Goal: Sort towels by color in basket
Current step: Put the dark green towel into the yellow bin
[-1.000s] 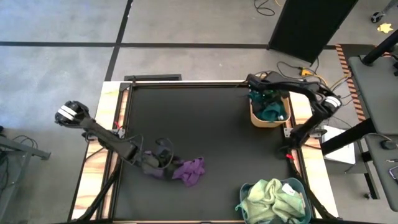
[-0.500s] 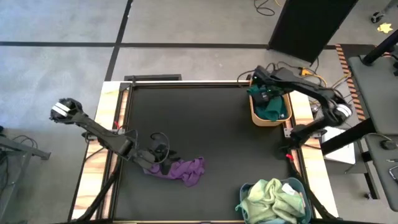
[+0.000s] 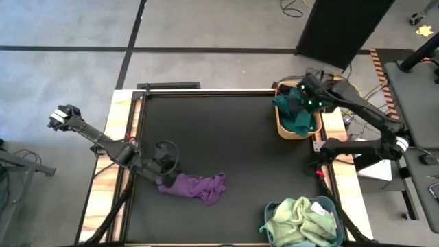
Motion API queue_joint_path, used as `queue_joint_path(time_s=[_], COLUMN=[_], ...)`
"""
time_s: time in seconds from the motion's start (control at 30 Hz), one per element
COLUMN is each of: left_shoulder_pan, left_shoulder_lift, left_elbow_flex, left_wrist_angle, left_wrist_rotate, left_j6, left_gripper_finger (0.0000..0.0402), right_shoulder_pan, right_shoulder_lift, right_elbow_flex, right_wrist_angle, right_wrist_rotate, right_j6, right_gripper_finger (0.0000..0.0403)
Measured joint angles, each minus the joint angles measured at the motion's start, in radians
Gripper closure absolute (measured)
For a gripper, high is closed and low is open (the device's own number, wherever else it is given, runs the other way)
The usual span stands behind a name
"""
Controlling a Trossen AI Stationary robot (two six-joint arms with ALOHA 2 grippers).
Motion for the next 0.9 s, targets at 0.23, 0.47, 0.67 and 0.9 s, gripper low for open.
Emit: queue_joint_path(time_s=[0.23,0.47,0.67,0.9], left_shoulder_pan=[0.002,0.002,0.001,-0.001], left_shoulder_lift=[0.042,0.081,0.087,0.092], left_elbow_flex=[0.000,0.000,0.000,0.000], left_wrist_angle=[0.088,0.105,0.106,0.099], left_wrist_rotate=[-0.144,-0.074,-0.009,0.128], left_j6=[0.081,0.083,0.093,0.124], left_gripper_finger=[0.0211,0.0211,0.0211,0.0208], right_shoulder_pan=[0.032,0.016,0.008,0.012], right_shoulder_lift=[0.013,0.081,0.156,0.111], right_elbow_flex=[-0.208,-0.430,-0.437,-0.290], right_wrist_angle=[0.059,0.417,0.382,0.172], right_wrist_rotate=[-0.006,0.117,0.103,0.179], right_j6=[0.141,0.305,0.276,0.160], right_gripper_finger=[0.0246,0.0361,0.0343,0.0244])
